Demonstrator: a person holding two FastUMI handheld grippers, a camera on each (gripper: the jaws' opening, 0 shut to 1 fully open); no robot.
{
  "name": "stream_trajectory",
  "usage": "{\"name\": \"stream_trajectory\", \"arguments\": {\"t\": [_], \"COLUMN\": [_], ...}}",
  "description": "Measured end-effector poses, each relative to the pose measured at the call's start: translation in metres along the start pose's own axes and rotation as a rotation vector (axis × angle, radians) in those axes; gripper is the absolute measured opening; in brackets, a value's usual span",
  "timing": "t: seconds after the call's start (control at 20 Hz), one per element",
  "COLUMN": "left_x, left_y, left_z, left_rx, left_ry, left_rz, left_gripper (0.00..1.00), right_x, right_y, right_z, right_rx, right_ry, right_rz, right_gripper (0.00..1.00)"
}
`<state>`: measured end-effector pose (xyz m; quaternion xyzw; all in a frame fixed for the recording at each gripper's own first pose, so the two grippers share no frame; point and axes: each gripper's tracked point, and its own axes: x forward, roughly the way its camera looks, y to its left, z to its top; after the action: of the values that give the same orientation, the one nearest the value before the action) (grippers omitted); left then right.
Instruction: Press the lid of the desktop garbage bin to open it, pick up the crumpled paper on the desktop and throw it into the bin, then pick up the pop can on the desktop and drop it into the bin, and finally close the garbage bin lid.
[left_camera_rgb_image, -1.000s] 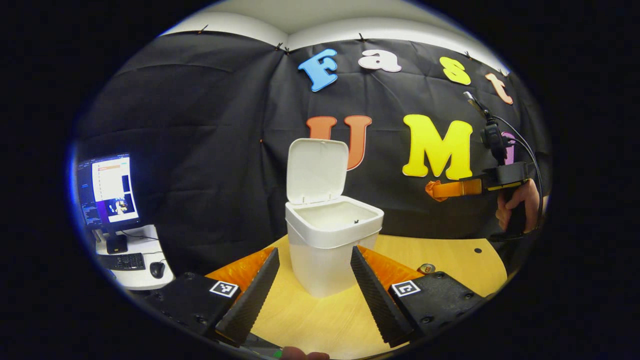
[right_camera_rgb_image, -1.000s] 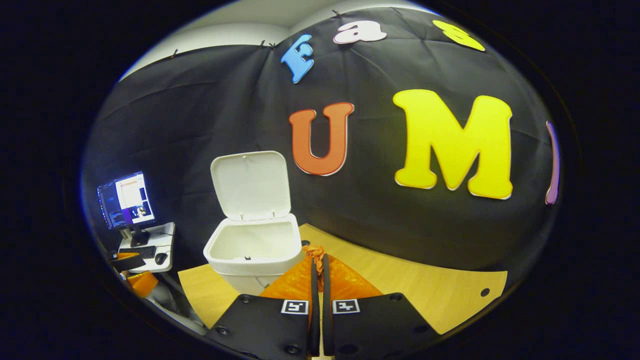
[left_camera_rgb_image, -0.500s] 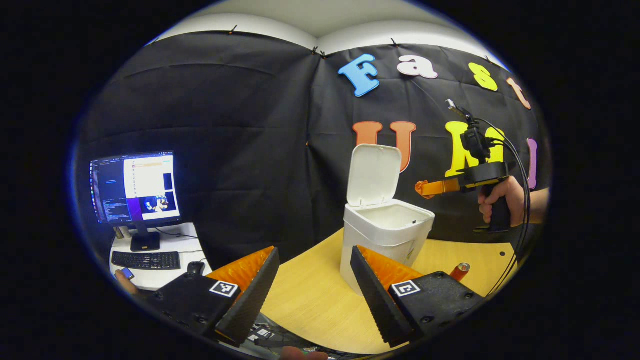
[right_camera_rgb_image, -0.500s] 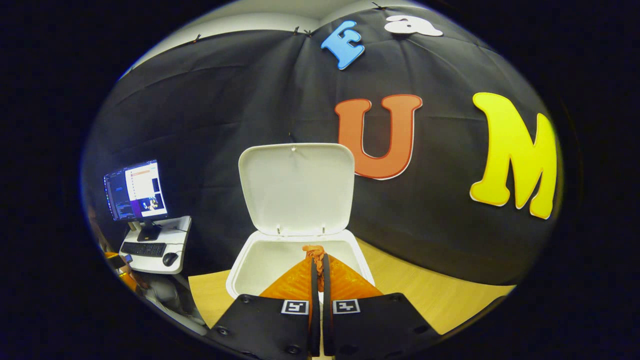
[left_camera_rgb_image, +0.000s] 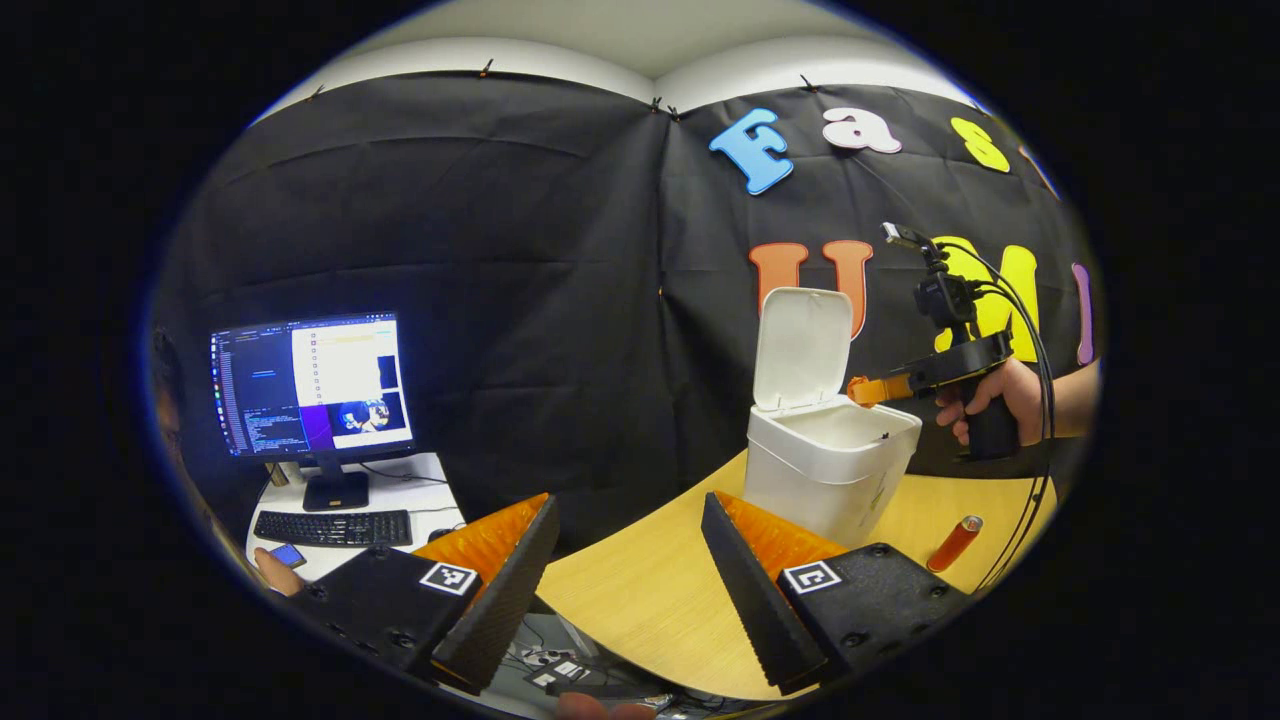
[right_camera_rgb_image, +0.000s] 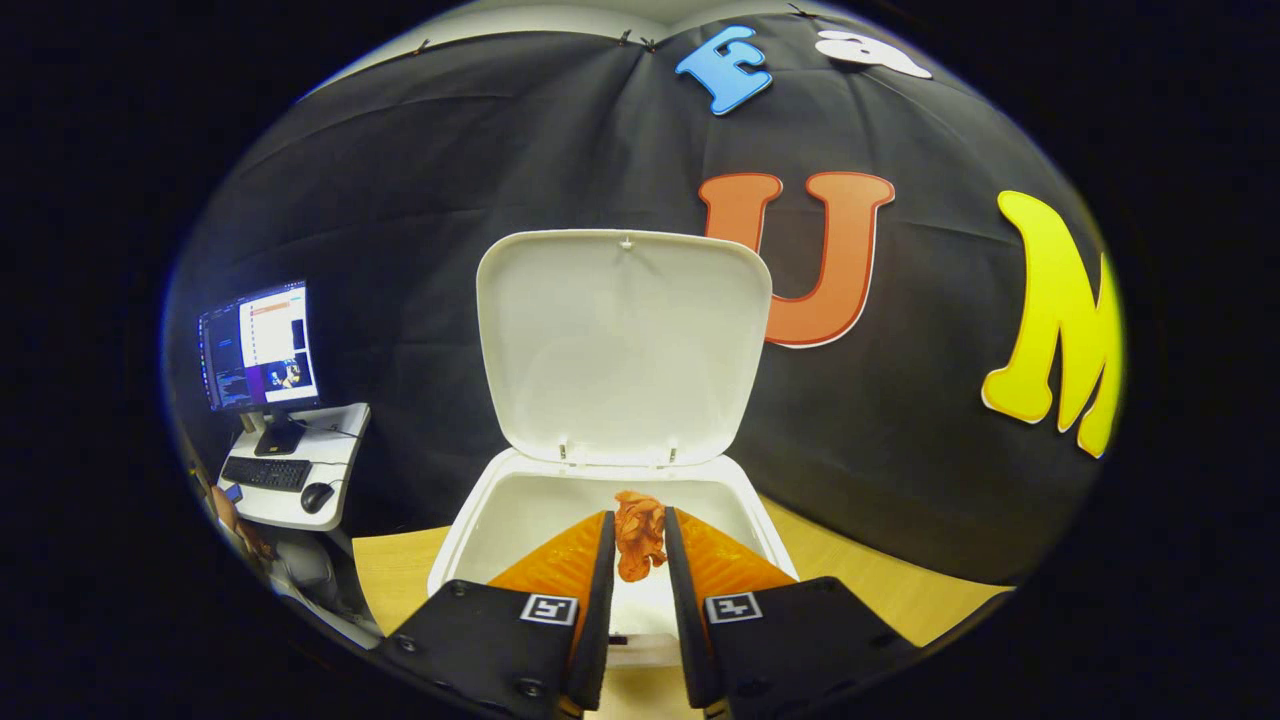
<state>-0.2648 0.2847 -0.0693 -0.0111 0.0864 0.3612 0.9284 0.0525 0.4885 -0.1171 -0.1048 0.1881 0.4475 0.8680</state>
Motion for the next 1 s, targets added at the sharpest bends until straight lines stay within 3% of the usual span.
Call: {"name": "stream_trajectory", "arguments": {"t": [0.1, 0.3, 0.35, 0.4, 0.45, 0.55, 0.6, 1.0], "left_x": [0.003, 0.010, 0.012, 0.014, 0.016, 0.017, 0.019, 0.019], "left_y": [-0.007, -0.023, -0.028, -0.035, -0.041, -0.056, -0.067, -0.164], "left_z": [0.002, 0.006, 0.007, 0.007, 0.007, 0.008, 0.008, 0.014], "left_rx": [0.001, 0.010, 0.015, 0.023, 0.033, 0.058, 0.066, 0.101], "left_ry": [-0.004, -0.013, -0.016, -0.016, -0.018, -0.024, -0.024, -0.046], "left_rz": [-0.016, -0.058, -0.072, -0.088, -0.105, -0.141, -0.166, -0.373], "left_gripper": [0.95, 0.95, 0.95, 0.95, 1.00, 0.95, 0.95, 0.96], "right_x": [0.000, -0.010, -0.015, -0.023, -0.032, -0.054, -0.066, -0.172], "right_y": [-0.001, -0.010, -0.011, -0.014, -0.018, -0.028, -0.033, -0.121], "right_z": [0.001, 0.004, 0.006, 0.009, 0.010, 0.015, 0.017, 0.007], "right_rx": [0.000, 0.016, 0.021, 0.017, 0.003, -0.016, -0.013, 0.110], "right_ry": [-0.007, -0.026, -0.038, -0.053, -0.071, -0.113, -0.130, -0.231], "right_rz": [0.002, -0.012, -0.009, -0.012, -0.021, -0.040, -0.048, -0.260], "right_gripper": [0.44, 0.57, 0.59, 0.67, 0.68, 0.72, 0.81, 0.88]}}
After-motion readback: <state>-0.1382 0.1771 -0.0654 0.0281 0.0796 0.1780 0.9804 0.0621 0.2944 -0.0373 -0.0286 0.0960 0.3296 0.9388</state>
